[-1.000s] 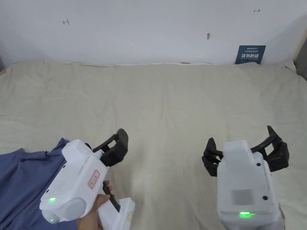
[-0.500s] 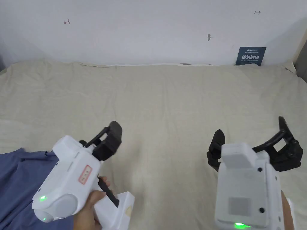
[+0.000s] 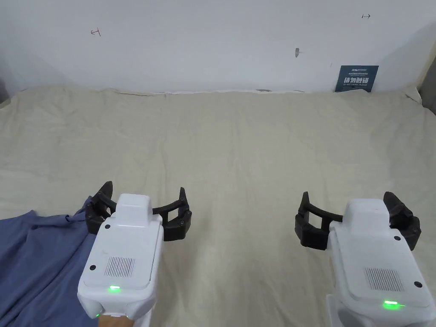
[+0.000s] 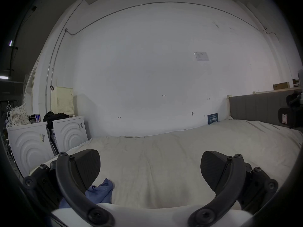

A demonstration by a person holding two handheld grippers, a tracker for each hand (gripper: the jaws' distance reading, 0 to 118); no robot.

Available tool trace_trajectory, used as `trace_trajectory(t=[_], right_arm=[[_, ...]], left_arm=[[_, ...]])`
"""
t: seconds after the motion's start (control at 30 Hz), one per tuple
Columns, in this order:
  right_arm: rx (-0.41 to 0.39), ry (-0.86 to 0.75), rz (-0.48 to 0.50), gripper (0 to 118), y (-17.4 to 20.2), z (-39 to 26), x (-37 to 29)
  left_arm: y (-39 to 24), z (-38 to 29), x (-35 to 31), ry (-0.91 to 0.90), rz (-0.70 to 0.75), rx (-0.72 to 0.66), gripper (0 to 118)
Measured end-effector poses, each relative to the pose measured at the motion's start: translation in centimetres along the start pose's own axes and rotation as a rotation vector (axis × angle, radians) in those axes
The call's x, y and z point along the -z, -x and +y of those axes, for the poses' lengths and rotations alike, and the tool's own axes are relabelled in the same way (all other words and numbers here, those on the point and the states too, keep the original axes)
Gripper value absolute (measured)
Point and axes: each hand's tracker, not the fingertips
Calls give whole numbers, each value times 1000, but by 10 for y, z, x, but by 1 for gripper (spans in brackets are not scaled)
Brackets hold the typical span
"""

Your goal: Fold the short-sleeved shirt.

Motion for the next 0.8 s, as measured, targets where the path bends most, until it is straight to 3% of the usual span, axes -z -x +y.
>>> trace_trajectory(t=[0.8], right_arm=[[1, 16, 30, 118, 1, 6, -3]], left_arm=[[1, 2, -3, -6, 0, -7, 118]])
